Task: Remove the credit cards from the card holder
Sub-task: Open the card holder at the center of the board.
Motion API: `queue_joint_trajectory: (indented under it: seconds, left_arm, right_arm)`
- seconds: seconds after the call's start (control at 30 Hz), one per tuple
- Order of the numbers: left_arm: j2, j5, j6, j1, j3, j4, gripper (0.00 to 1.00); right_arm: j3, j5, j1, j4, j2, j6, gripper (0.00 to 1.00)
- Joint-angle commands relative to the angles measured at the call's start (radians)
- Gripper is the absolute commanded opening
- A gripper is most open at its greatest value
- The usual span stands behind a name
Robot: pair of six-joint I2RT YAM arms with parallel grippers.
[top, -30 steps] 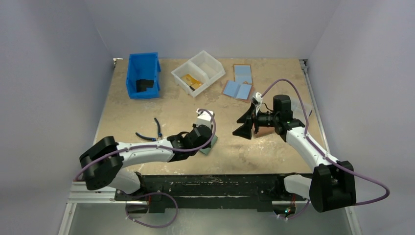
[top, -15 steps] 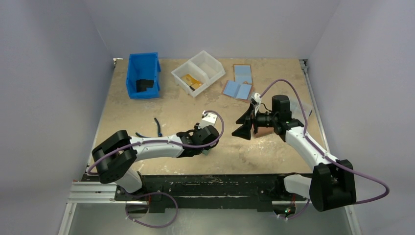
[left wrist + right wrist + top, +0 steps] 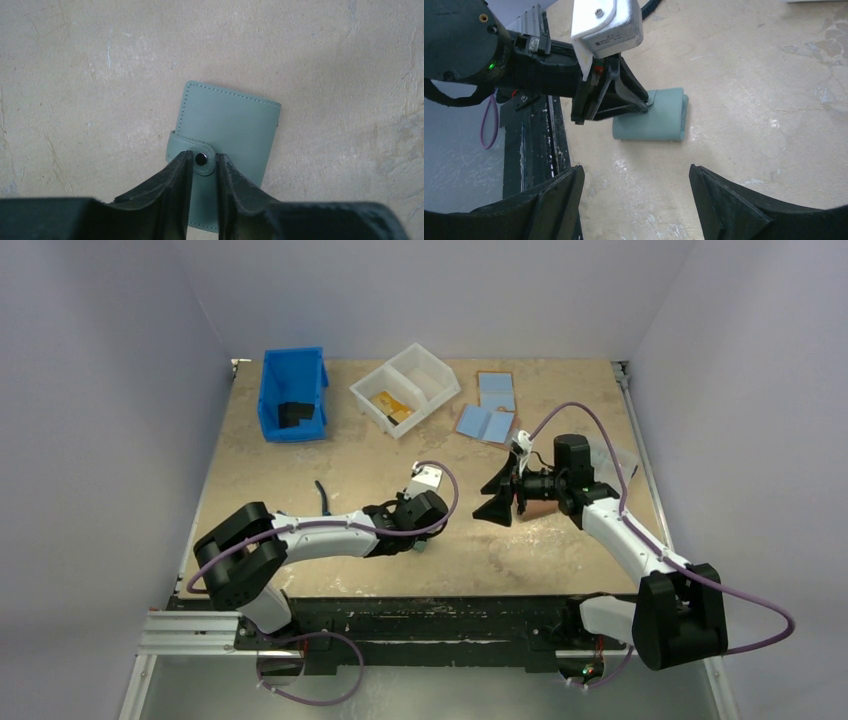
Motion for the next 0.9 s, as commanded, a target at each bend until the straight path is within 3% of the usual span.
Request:
queue_joint_trajectory:
  seconds: [0.0,0.1,0.4,0.57,0.7,0.87]
  left_arm:
    - [0.006,-0.006,0.002,0.038,-0.034,0.04,0.13]
    - [-0.007,0.009,0.007,0.054,-0.061,0.071,0.0]
    - [-0.146,0.069,0.011,0.072,-0.143,0.157,0.0]
    - [-0.181,0.116,0.004,0.073,-0.182,0.234,0.0]
    - [-0.194,0.138,0.001,0.073,-0.207,0.277,0.0]
    - [-0.215,0.158,0.003,0.073,-0.224,0.329,0.0]
  right_arm:
    - [0.002,0.0,0.011,0.001,-0.003,-0.019,0.86]
    - [0.002,0.005,0.016,-0.005,-0.001,-0.026,0.86]
    - [0.014,0.12,0.107,-0.031,0.026,-0.088,0.85]
    - [0.152,0.216,0.159,-0.04,0.21,-0.032,0.85]
    - [0.385,0.223,0.212,-0.22,0.469,-0.009,0.84]
    - [0.398,0.231,0.253,-0.158,0.582,0.098,0.85]
